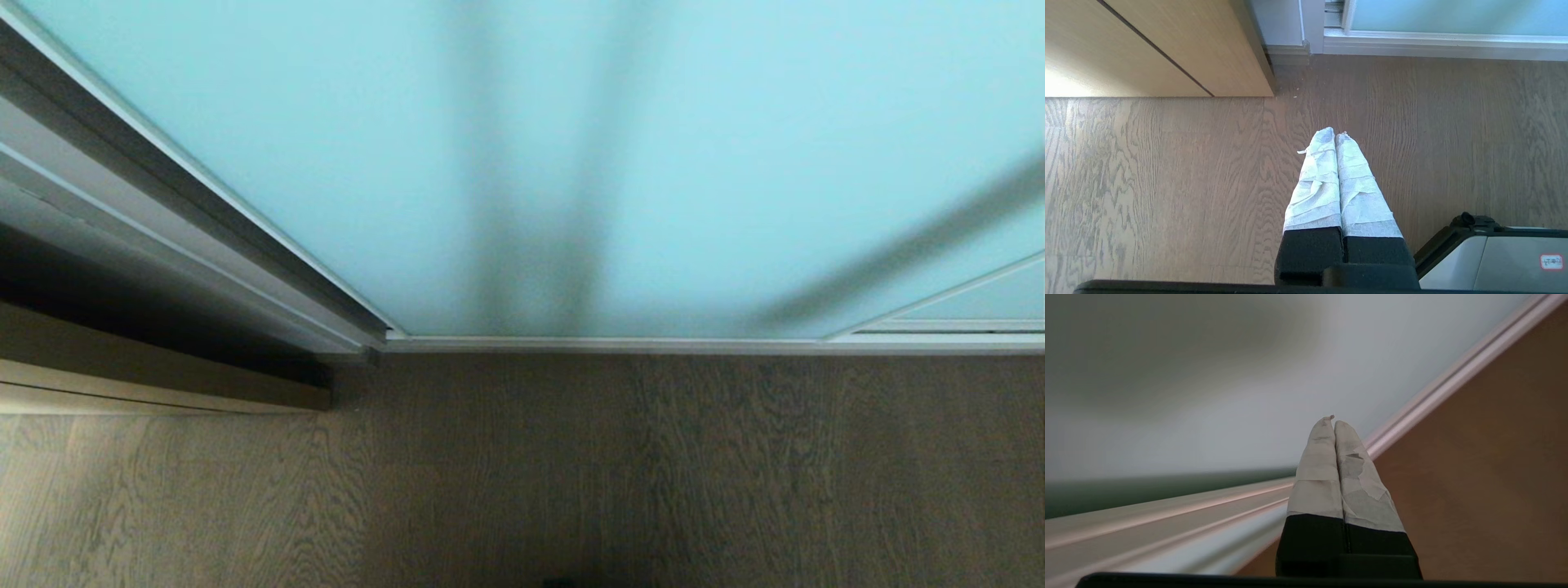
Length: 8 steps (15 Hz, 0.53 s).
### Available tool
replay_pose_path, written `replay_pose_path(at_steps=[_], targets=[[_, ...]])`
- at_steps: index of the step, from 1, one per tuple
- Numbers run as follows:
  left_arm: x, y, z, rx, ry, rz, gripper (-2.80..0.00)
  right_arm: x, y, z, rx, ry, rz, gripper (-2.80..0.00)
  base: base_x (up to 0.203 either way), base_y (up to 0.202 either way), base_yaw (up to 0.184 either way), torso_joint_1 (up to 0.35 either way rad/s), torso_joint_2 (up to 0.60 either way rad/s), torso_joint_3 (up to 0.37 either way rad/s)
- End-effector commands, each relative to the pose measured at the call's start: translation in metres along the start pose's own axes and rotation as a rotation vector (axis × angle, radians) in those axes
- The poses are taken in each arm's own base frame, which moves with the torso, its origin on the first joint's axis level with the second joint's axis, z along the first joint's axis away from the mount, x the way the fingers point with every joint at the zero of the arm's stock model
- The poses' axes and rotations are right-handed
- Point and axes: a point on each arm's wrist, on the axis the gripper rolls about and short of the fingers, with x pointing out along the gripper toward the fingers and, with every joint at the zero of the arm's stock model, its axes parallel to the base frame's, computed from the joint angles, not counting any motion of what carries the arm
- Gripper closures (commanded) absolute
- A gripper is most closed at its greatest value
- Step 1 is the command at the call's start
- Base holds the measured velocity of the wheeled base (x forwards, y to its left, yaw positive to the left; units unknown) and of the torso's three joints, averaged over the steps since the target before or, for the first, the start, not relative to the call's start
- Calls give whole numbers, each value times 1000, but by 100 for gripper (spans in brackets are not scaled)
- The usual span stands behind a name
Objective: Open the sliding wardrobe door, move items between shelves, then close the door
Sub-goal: Close the door
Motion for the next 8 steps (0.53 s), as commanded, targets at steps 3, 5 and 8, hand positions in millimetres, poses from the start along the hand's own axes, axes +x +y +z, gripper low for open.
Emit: replay_pose_path(at_steps=[3, 5, 8], targets=[[0, 0, 0, 0, 1, 0, 0, 14, 13, -7, 12, 54, 70, 0, 0, 0, 0, 0, 0, 0], [0, 0, 0, 0, 0, 0, 0, 17, 22, -11, 3, 68, 98, 0, 0, 0, 0, 0, 0, 0], [0, 0, 0, 0, 0, 0, 0, 19, 30, -13, 7, 80, 121, 0, 0, 0, 0, 0, 0, 0]])
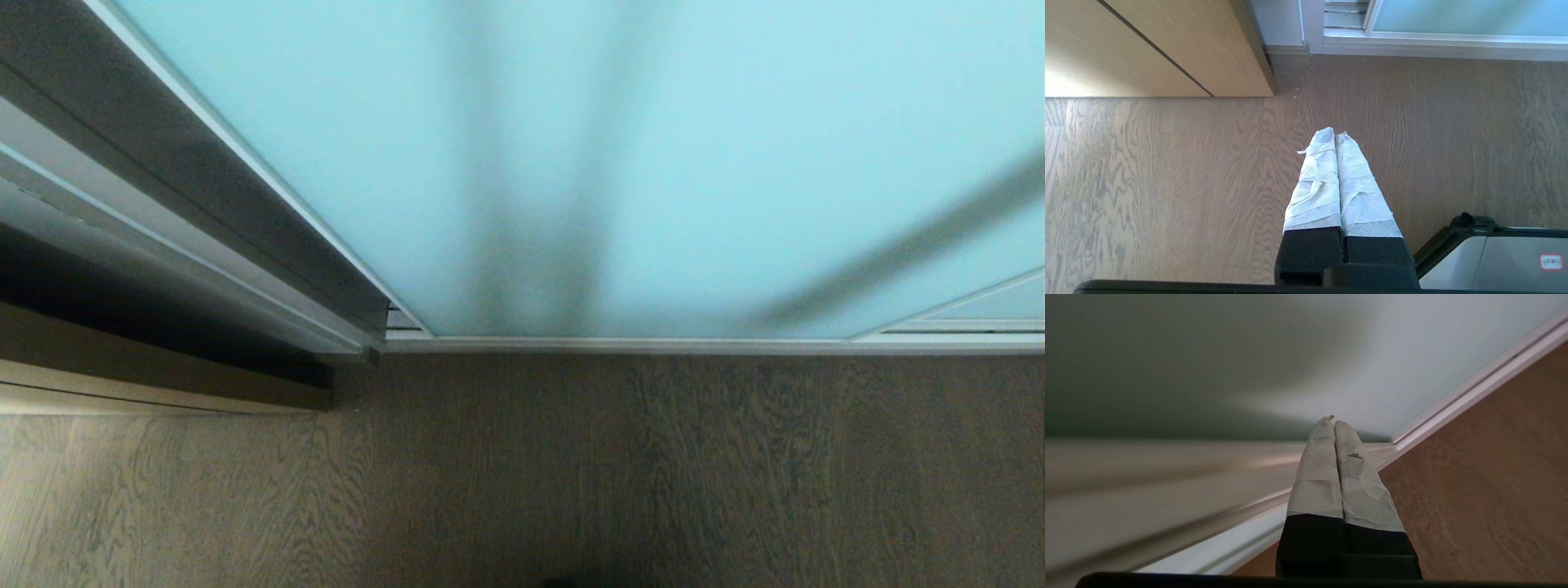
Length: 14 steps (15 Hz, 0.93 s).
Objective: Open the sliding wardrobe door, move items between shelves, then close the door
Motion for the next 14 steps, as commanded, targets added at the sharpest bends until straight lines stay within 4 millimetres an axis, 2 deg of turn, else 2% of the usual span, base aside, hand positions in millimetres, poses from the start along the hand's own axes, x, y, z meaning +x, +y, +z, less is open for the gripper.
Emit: replay_pose_path(at_steps=[1, 5, 11, 14], targets=[[0, 0, 0, 0, 0, 0, 0, 3, 9, -3, -8, 19, 34, 0, 0, 0, 0, 0, 0, 0], [0, 0, 0, 0, 1, 0, 0, 10, 12, -5, -13, 35, 57, 0, 0, 0, 0, 0, 0, 0], [0, 0, 0, 0, 0, 0, 0, 6, 27, -13, -21, 48, 82, 0, 0, 0, 0, 0, 0, 0], [0, 0, 0, 0, 0, 0, 0, 5, 28, -15, -15, 53, 85, 0, 0, 0, 0, 0, 0, 0]])
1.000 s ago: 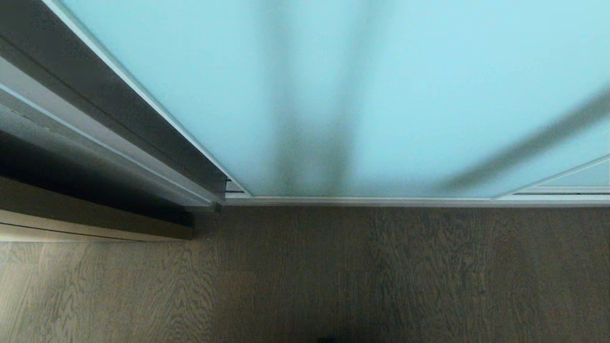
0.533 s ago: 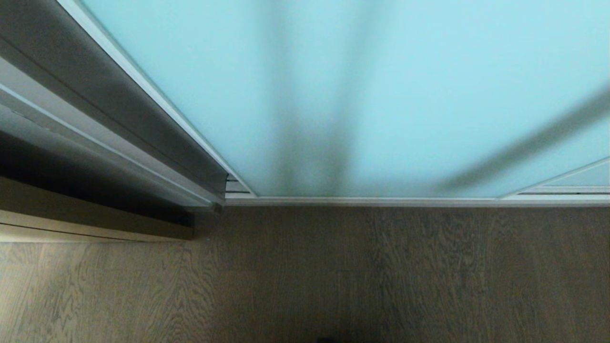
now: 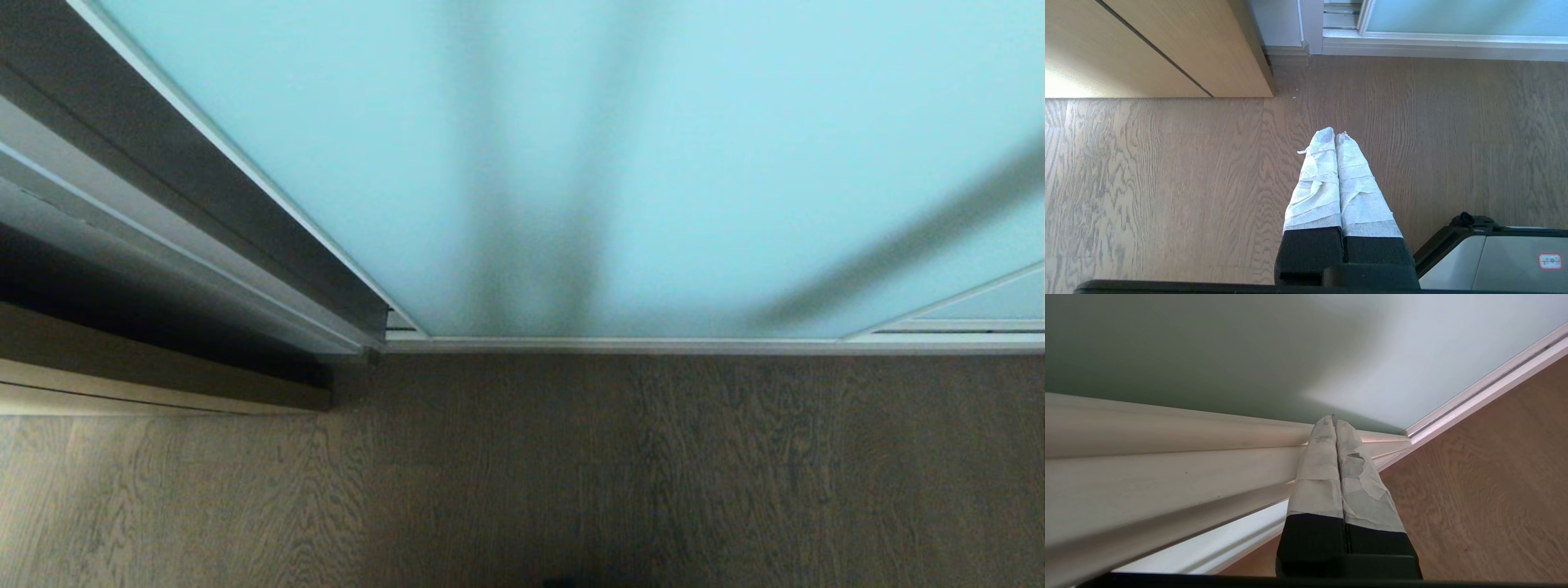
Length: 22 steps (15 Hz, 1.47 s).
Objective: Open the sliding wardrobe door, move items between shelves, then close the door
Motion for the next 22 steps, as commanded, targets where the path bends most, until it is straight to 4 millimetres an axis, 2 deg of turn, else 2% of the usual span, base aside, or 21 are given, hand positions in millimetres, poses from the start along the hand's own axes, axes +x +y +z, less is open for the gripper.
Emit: replay_pose_path(at_steps=[1, 11, 22], targets=[[0, 0, 0, 0, 0, 0, 0, -1, 8, -3, 3, 9, 23, 0, 0, 0, 0, 0, 0, 0], [0, 0, 0, 0, 1, 0, 0, -10, 37, -24, -11, 43, 83, 0, 0, 0, 0, 0, 0, 0], [0, 0, 0, 0, 0, 0, 0, -12, 39, -26, -18, 40, 84, 0, 0, 0, 0, 0, 0, 0]])
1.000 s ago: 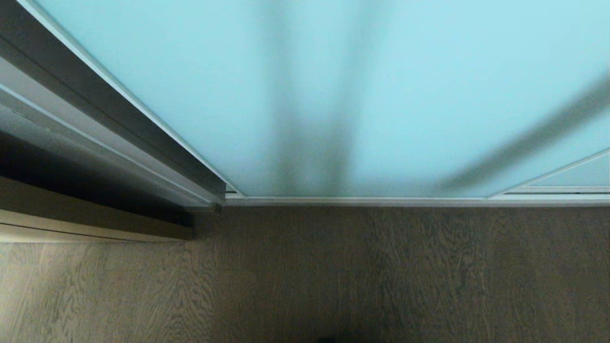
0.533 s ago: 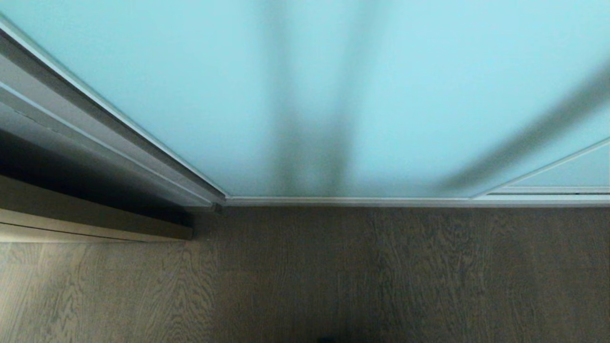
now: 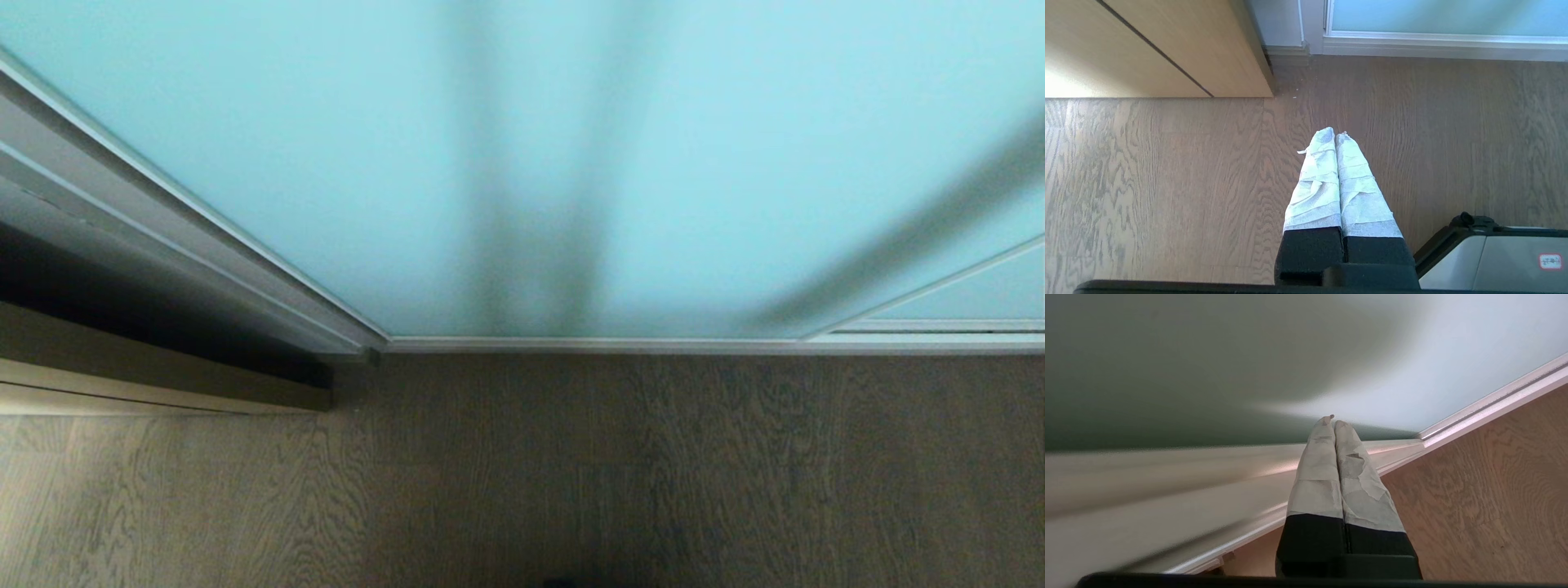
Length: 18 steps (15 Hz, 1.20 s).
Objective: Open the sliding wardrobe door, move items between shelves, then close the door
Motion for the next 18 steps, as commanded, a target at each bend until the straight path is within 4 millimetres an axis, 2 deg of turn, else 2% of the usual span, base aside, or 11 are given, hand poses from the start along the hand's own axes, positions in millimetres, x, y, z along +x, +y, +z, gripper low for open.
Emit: replay_pose_path(at_steps=[1, 3, 8, 10, 12, 14, 16, 18], targets=[[0, 0, 0, 0, 1, 0, 0, -5, 5, 1, -18, -14, 3, 0, 0, 0, 0, 0, 0, 0], [0, 0, 0, 0, 0, 0, 0, -15, 15, 6, -78, -71, -7, 0, 0, 0, 0, 0, 0, 0], [0, 0, 0, 0, 0, 0, 0, -50, 55, 18, -344, -387, -83, 0, 0, 0, 0, 0, 0, 0], [0, 0, 0, 0, 0, 0, 0, -62, 78, 15, -439, -476, -69, 0, 0, 0, 0, 0, 0, 0], [0, 0, 0, 0, 0, 0, 0, -73, 106, 5, -548, -519, -12, 0, 0, 0, 0, 0, 0, 0], [0, 0, 0, 0, 1, 0, 0, -82, 132, -14, -652, -511, 83, 0, 0, 0, 0, 0, 0, 0], [0, 0, 0, 0, 0, 0, 0, -96, 148, -39, -748, -492, 166, 0, 0, 0, 0, 0, 0, 0], [0, 0, 0, 0, 1, 0, 0, -114, 155, -65, -881, -484, 194, 0, 0, 0, 0, 0, 0, 0]])
